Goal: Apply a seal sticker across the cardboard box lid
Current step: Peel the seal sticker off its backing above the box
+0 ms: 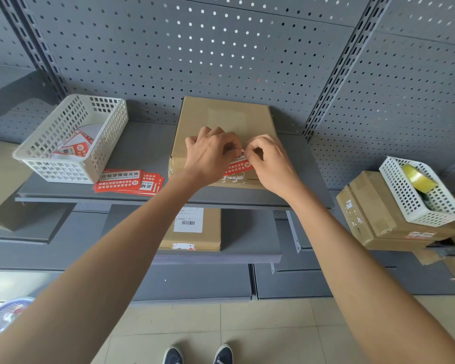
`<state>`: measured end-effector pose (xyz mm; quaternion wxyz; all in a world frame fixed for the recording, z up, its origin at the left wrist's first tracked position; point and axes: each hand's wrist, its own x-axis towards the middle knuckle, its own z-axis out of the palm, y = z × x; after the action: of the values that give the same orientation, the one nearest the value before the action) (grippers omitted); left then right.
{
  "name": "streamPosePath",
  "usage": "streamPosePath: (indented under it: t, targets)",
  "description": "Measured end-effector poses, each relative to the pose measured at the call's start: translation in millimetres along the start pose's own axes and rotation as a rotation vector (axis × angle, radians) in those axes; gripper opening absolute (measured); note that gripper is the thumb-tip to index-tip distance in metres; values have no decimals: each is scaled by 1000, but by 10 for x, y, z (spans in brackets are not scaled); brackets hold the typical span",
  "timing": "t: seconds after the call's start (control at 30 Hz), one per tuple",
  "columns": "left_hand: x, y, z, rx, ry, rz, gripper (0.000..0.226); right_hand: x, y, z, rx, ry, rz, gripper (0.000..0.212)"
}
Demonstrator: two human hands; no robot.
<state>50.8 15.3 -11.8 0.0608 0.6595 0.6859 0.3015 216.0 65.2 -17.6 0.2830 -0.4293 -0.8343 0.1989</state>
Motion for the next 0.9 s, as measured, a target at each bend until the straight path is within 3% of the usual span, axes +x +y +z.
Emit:
streamPosePath:
  t: [0.13, 0.53, 0.9]
  targets:
    - [2, -7, -4, -2, 0, -2, 10, -61, -1, -61, 80, 20, 18, 11]
    - [0, -4, -9, -16, -4, 3, 11, -69, 22, -48, -13, -77, 4, 17]
    - [5, -34, -10, -58, 11, -3, 11, -65, 50, -36, 5, -58, -8, 16]
